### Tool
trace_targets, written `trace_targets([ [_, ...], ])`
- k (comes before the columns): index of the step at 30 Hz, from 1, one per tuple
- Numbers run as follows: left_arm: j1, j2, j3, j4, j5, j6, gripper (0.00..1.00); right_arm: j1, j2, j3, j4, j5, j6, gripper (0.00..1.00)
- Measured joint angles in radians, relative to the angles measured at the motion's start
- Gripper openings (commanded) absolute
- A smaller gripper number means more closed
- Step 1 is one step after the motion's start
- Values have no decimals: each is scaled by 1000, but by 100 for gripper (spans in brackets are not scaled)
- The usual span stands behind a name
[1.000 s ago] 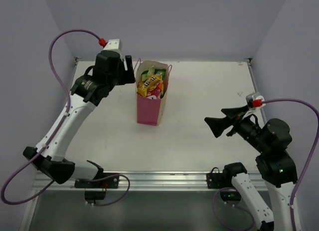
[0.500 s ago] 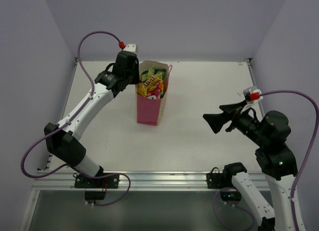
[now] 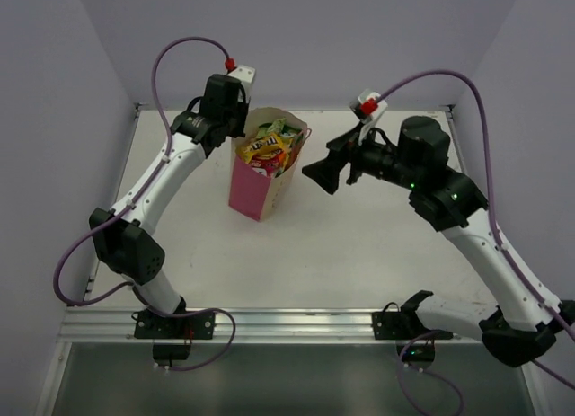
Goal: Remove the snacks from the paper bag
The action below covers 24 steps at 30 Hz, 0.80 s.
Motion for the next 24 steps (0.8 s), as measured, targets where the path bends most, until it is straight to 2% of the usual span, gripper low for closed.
trace_targets([
  [2,3,5,25,-11,16,64,0,38,95,72,10,10,-54,95],
  [7,7,-10,39,-13,84,163,0,86,245,164,29,11,-184,87],
  [11,14,-98,-64,18,156,192,0,117,319,182,55,8,-283,78],
  [15,14,-210,-184,40,205,193,0,128,362,125,129,10,-362,72],
  [24,16,-303,-283,62,269,190,0,128,562,76,271,32,-472,74],
])
